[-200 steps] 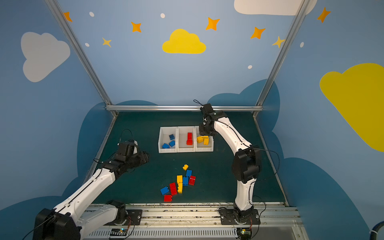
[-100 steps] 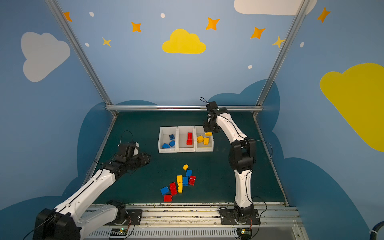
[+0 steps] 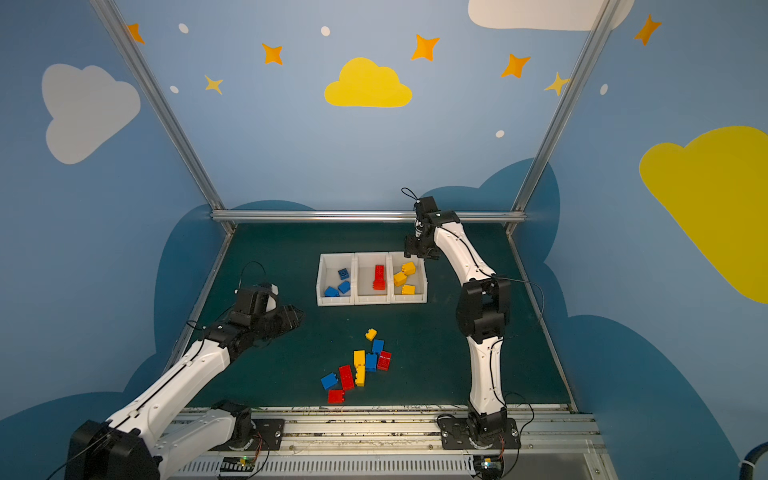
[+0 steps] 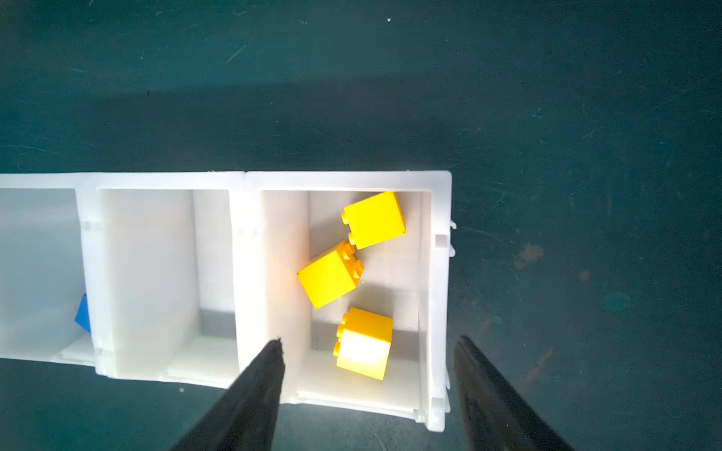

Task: Sort the legos into containers by color
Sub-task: 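Lower the left gripper onto a yellow brick in the pile and grasp it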

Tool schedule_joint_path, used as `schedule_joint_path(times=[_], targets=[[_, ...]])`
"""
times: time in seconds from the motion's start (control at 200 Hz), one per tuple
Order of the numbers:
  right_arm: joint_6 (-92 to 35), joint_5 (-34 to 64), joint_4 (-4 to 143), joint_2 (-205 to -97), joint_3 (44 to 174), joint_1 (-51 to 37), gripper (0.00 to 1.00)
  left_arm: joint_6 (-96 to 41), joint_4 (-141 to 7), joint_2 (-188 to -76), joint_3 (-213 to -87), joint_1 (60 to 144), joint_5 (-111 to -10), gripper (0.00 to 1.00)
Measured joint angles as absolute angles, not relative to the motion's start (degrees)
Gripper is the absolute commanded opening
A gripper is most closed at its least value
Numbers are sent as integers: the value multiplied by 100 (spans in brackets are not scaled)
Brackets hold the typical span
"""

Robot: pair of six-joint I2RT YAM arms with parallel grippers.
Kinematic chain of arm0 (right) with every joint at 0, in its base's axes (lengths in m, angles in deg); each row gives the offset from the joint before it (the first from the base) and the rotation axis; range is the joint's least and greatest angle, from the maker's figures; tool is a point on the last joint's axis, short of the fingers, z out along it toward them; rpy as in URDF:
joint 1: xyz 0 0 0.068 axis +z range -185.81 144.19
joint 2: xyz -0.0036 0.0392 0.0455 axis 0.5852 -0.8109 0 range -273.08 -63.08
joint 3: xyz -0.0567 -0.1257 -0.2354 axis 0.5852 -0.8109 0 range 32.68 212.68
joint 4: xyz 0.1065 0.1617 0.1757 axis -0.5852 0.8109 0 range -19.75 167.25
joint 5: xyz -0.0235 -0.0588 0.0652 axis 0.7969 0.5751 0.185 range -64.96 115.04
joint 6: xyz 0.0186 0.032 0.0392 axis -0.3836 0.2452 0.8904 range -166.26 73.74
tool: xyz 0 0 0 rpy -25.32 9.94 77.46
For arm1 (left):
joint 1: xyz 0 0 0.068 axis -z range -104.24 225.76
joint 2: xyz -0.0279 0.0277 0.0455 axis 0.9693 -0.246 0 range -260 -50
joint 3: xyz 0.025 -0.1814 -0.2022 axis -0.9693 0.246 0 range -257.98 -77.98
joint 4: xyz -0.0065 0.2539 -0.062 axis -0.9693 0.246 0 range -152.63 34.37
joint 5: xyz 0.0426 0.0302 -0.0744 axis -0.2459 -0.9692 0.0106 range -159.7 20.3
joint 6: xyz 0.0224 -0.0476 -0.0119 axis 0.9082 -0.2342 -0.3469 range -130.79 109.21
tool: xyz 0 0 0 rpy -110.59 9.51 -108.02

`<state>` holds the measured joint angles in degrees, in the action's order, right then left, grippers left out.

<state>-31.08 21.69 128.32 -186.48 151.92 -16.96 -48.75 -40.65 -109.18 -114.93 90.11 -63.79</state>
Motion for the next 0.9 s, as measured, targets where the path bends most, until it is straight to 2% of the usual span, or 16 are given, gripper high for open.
schedule_joint_path(times=[0.36,0.636,0.896], targets=[[-3020,2044,12725,-18110,14414,-1696,69,-4820,-4067,-10922,-11493,9313,-6278,62],[-2907,1959,12482,-17172,13271,-1696,70,-4912,-4058,-11703,-11659,10471,-6040,65],[-2791,1965,12239,-16320,11975,-1696,70,-5177,-4036,-12826,-12416,11372,-5784,65]])
